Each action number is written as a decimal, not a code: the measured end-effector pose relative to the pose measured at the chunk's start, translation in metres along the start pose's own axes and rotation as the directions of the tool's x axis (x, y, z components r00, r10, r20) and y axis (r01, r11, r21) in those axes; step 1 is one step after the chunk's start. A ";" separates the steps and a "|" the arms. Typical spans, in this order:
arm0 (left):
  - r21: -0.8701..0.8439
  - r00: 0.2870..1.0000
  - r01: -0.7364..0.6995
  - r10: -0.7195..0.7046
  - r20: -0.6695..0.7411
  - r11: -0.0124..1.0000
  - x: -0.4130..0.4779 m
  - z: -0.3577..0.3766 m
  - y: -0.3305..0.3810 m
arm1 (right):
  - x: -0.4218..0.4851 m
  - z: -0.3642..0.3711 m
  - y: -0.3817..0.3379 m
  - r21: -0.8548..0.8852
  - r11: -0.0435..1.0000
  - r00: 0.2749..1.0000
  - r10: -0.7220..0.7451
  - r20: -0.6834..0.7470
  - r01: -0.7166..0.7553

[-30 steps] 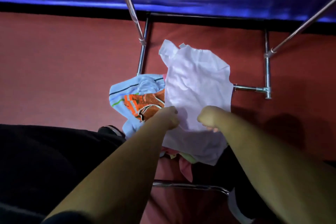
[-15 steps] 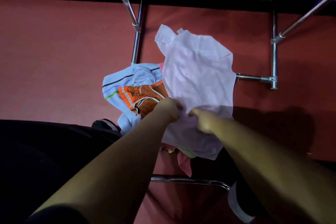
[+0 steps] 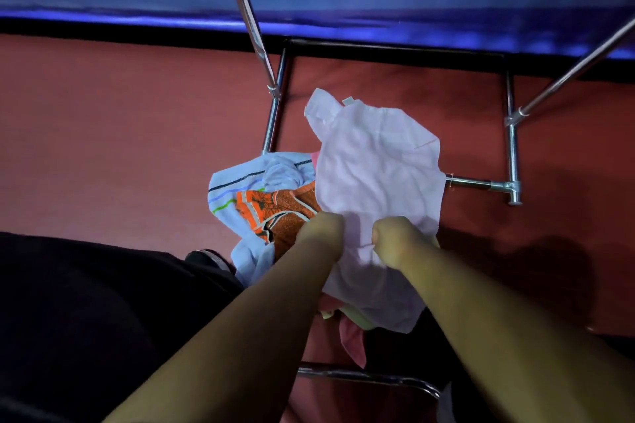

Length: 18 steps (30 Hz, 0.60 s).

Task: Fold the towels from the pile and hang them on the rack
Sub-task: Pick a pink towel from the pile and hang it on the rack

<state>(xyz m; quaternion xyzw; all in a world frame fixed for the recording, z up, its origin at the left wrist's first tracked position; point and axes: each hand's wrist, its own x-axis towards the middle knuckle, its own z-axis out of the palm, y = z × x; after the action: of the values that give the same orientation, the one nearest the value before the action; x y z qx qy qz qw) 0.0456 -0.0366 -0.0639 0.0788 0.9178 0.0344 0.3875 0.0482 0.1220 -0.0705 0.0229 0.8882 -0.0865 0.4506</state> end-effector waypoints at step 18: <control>-0.943 0.947 -0.280 -0.110 -0.302 0.178 -0.116 -0.187 0.012 | -0.124 -0.128 -0.044 0.568 0.713 0.865 -0.110 -0.489 0.411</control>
<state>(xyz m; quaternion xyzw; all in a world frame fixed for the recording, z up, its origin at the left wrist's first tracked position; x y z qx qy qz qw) -0.0076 -0.0451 0.1500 -0.1414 0.7231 0.6460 0.1997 0.0142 0.1054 0.1093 0.0682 0.8695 -0.4491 0.1939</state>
